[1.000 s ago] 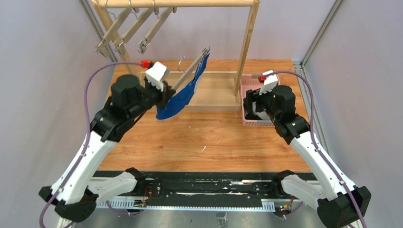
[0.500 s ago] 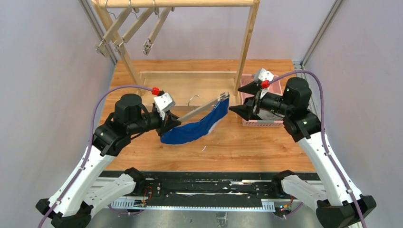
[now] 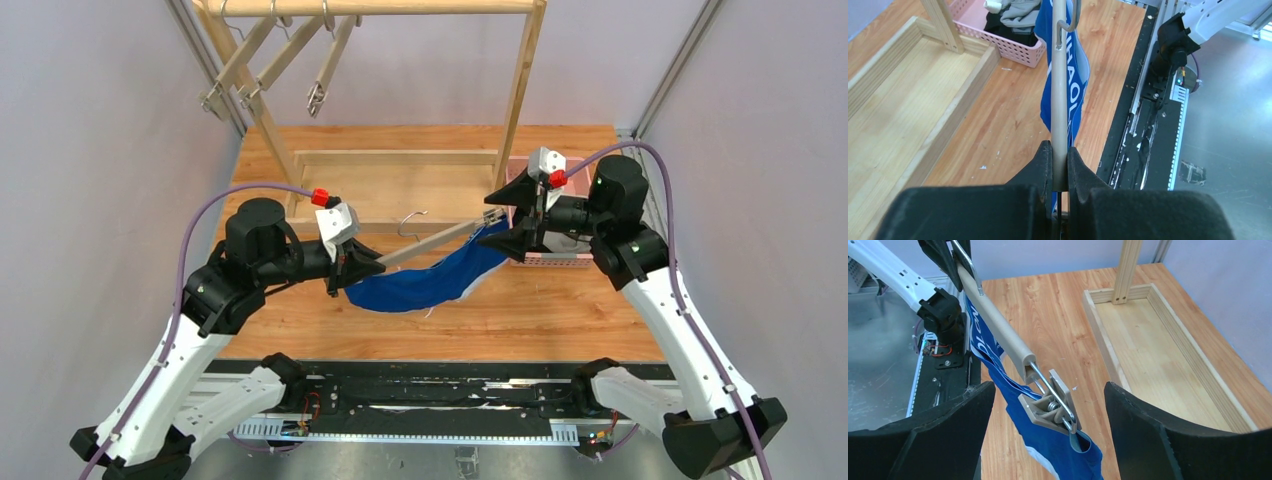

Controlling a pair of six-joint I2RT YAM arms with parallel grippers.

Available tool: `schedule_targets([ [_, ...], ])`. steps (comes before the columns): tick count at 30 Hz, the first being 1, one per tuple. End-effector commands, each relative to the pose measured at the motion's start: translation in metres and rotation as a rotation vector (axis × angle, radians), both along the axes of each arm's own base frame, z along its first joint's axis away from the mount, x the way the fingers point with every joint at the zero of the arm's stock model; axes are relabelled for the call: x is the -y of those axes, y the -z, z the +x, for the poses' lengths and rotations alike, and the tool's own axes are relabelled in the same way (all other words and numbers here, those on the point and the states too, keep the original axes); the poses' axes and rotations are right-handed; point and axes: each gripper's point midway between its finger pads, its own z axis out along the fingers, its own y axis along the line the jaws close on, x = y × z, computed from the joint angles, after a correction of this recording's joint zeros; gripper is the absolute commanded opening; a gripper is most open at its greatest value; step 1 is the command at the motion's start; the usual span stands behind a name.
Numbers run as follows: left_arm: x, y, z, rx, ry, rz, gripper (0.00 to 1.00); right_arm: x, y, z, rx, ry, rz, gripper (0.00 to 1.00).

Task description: Remove the underwear clipped to the hanger

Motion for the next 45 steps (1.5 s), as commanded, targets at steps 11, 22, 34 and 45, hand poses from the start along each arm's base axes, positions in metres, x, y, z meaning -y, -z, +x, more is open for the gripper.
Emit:
schedule_targets([
  [11, 0.0, -0.016, -0.003, 0.051, 0.009, -0.031, 0.0, -0.005, -0.021, -0.01, -0.008, -0.107, 0.044, 0.08],
  [22, 0.0, -0.028, 0.003, 0.078, -0.019, -0.054, 0.0, 0.003, -0.024, 0.008, 0.016, 0.051, 0.044, 0.75],
  [34, 0.003, -0.07, 0.013, 0.143, -0.069, -0.169, 0.0, 0.044, -0.037, 0.03, 0.016, 0.462, 0.22, 0.85],
  [45, 0.034, -0.09, 0.016, 0.051, 0.016, -0.423, 0.0, 0.03, -0.057, 0.005, -0.024, 0.291, 0.579, 0.73],
])
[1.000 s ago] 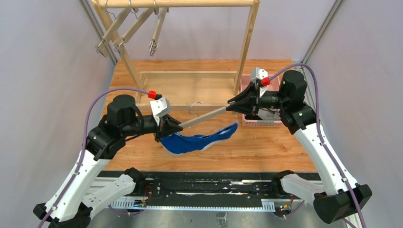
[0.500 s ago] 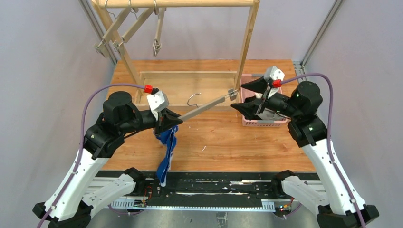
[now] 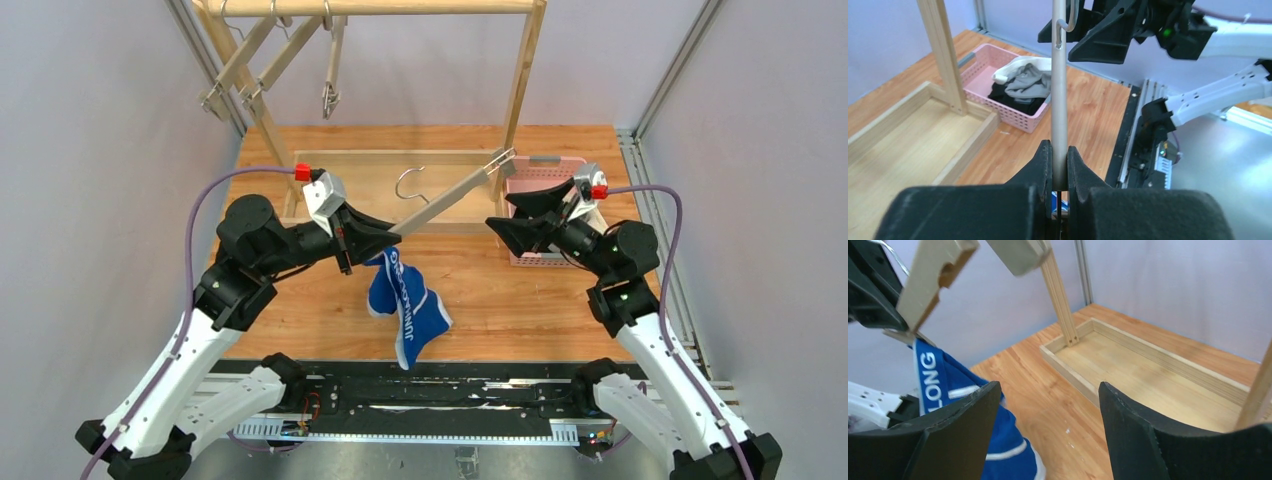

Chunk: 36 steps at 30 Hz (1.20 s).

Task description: Remove the underwear clipped to the hanger

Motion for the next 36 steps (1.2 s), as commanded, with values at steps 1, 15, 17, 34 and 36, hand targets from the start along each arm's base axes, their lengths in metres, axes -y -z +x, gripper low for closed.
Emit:
schedule_targets([
  [1, 0.013, -0.032, -0.003, 0.016, 0.059, -0.155, 0.0, -0.002, -0.064, -0.02, 0.156, -0.092, 0.221, 0.72],
  [15, 0.027, -0.034, 0.005, -0.103, 0.101, -0.35, 0.0, -0.025, -0.108, -0.032, 0.25, -0.366, 0.441, 0.69],
  [17, 0.028, -0.031, 0.006, -0.108, 0.101, -0.353, 0.0, -0.028, -0.111, -0.032, 0.25, -0.39, 0.459, 0.69],
  [34, 0.031, -0.024, 0.013, -0.109, 0.092, -0.358, 0.0, -0.061, -0.116, -0.025, 0.217, -0.476, 0.49, 0.59],
  [36, 0.032, -0.024, 0.014, -0.111, 0.093, -0.36, 0.0, -0.064, -0.117, -0.025, 0.214, -0.484, 0.489, 0.59],
])
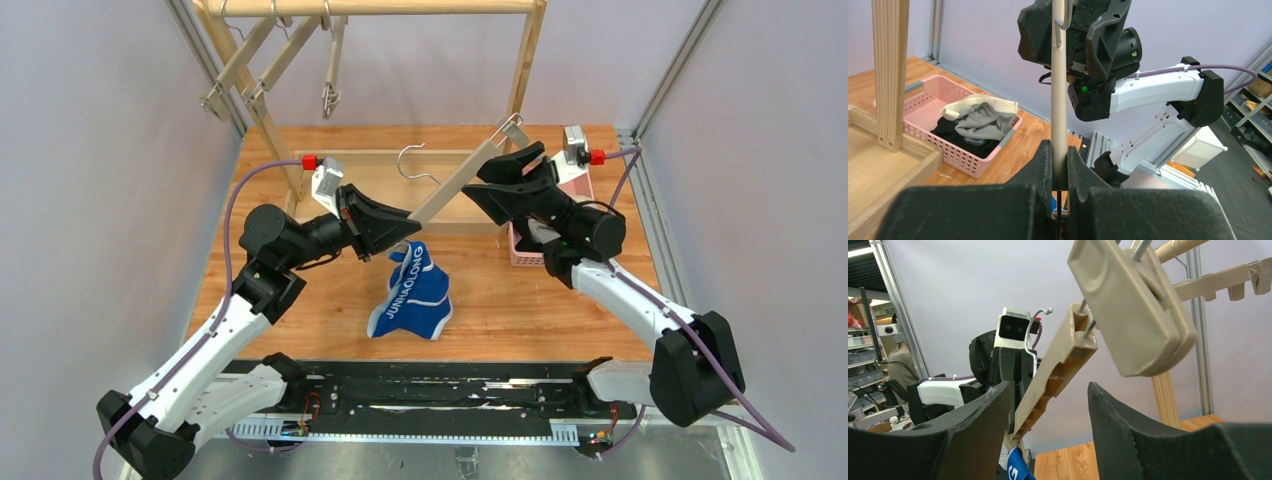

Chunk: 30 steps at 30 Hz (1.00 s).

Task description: Remove the underwear clipped to the hanger

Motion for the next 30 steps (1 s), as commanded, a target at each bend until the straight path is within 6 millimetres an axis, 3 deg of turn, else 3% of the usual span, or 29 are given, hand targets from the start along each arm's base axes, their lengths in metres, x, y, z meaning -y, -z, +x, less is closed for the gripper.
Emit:
schedule_targets([
  [1, 0.0, -0.015, -0.003, 0.059, 0.006, -0.042, 0.0, -0.004, -0.02, -0.012, 0.071, -0.032, 0.039, 0.59],
  [6, 0.001, -0.015, -0.001, 0.06, 0.004, -0.042, 0.0, -0.011, -0.022, -0.011, 0.072, -0.049, 0.038, 0.58],
  [13, 0.002, -0.015, 0.002, 0.058, 0.001, -0.041, 0.0, -0.019, -0.022, -0.009, 0.067, -0.074, 0.032, 0.48],
  [17, 0.002, -0.018, 0.002, 0.062, -0.001, -0.049, 0.0, -0.021, -0.022, -0.01, 0.068, -0.084, 0.029, 0.36],
  [22, 0.004, -0.019, 0.004, 0.057, 0.004, -0.059, 0.0, -0.023, -0.022, -0.012, 0.071, -0.097, 0.024, 0.28],
  [23, 0.005, -0.019, 0.005, 0.057, 0.004, -0.06, 0.0, -0.024, -0.023, -0.013, 0.075, -0.101, 0.023, 0.23],
  [25, 0.005, -0.019, 0.006, 0.056, 0.003, -0.062, 0.0, -0.025, -0.023, -0.015, 0.084, -0.108, 0.018, 0.02],
  [28, 0.006, -0.019, 0.007, 0.051, 0.005, -0.063, 0.01, -0.024, -0.024, -0.016, 0.093, -0.104, 0.018, 0.01],
  [30, 0.006, -0.017, 0.007, 0.046, 0.005, -0.062, 0.1, -0.023, -0.024, -0.017, 0.096, -0.094, 0.021, 0.01],
])
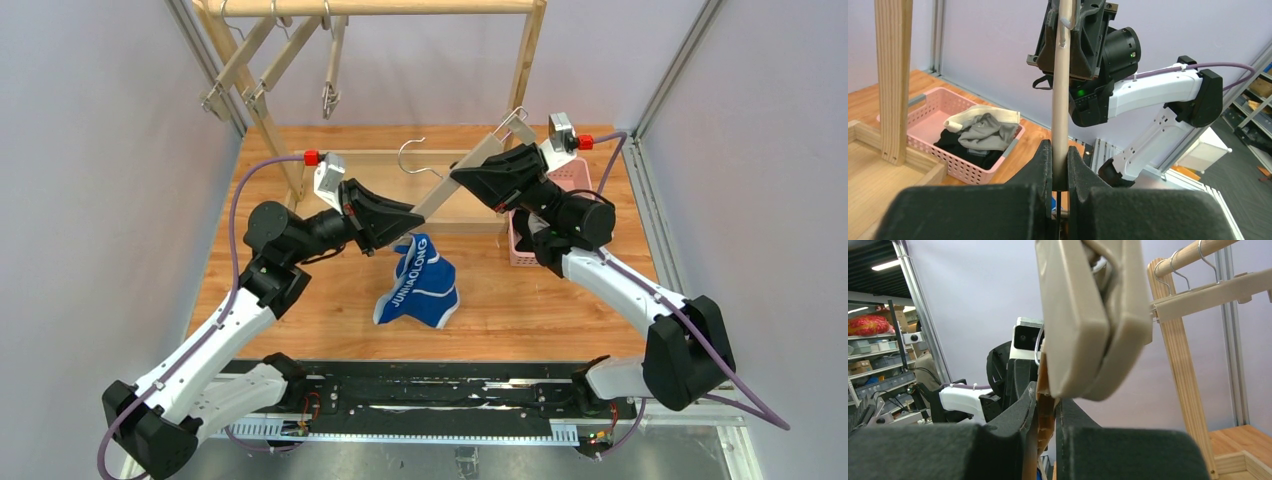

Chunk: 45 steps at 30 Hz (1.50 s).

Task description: Remove the underwear clipped to the hanger

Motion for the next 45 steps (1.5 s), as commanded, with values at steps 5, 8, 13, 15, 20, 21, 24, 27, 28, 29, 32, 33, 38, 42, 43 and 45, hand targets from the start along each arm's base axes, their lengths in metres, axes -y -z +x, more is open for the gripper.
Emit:
schedule_targets([
  [5, -0.003, -0.01, -0.005, 0.025, -0.004, -0.042, 0.47, 0.001, -0.011, -0.018, 0.114, 0.007, 0.019, 0.01],
  [8, -0.006, -0.007, -0.008, 0.036, -0.012, -0.03, 0.65, 0.002, -0.012, -0.021, 0.12, 0.005, 0.019, 0.01],
  [13, -0.013, 0.006, -0.008, 0.047, -0.056, 0.031, 0.87, 0.006, -0.017, -0.029, 0.137, 0.004, 0.025, 0.01],
  [15, -0.016, 0.011, -0.008, 0.052, -0.075, 0.056, 0.87, 0.007, -0.018, -0.031, 0.141, 0.005, 0.025, 0.01],
  [20, -0.019, 0.025, -0.006, 0.04, -0.104, 0.098, 0.88, 0.009, -0.019, -0.035, 0.143, 0.002, 0.028, 0.01],
  [21, -0.019, 0.026, -0.006, 0.039, -0.103, 0.1, 0.87, 0.009, -0.019, -0.035, 0.142, 0.002, 0.028, 0.01],
  [24, -0.017, 0.026, -0.007, 0.043, -0.09, 0.089, 0.77, 0.009, -0.018, -0.035, 0.139, 0.002, 0.027, 0.01],
  [27, -0.015, 0.024, -0.009, 0.047, -0.068, 0.08, 0.59, 0.009, -0.017, -0.033, 0.132, 0.005, 0.022, 0.01],
  [28, -0.015, 0.024, -0.01, 0.047, -0.061, 0.08, 0.53, 0.008, -0.016, -0.033, 0.129, 0.007, 0.02, 0.01],
  [29, -0.014, 0.025, -0.011, 0.045, -0.056, 0.082, 0.47, 0.008, -0.015, -0.032, 0.126, 0.01, 0.018, 0.01],
  [32, -0.014, 0.026, -0.012, 0.05, -0.048, 0.085, 0.25, 0.007, -0.013, -0.03, 0.118, 0.012, 0.013, 0.01],
  [33, -0.014, 0.027, -0.013, 0.051, -0.045, 0.086, 0.19, 0.007, -0.012, -0.03, 0.115, 0.011, 0.012, 0.01],
  [38, -0.014, 0.023, -0.015, 0.065, -0.039, 0.087, 0.17, 0.006, -0.009, -0.03, 0.11, 0.009, 0.006, 0.01],
  [42, -0.016, 0.013, -0.017, 0.087, -0.042, 0.075, 0.39, 0.007, -0.009, -0.031, 0.113, 0.012, 0.001, 0.01],
  [43, -0.016, 0.01, -0.018, 0.097, -0.042, 0.073, 0.5, 0.007, -0.009, -0.032, 0.114, 0.011, 0.0, 0.01],
  [45, -0.016, 0.002, -0.018, 0.117, -0.044, 0.065, 0.73, 0.008, -0.009, -0.033, 0.117, 0.011, -0.001, 0.01],
])
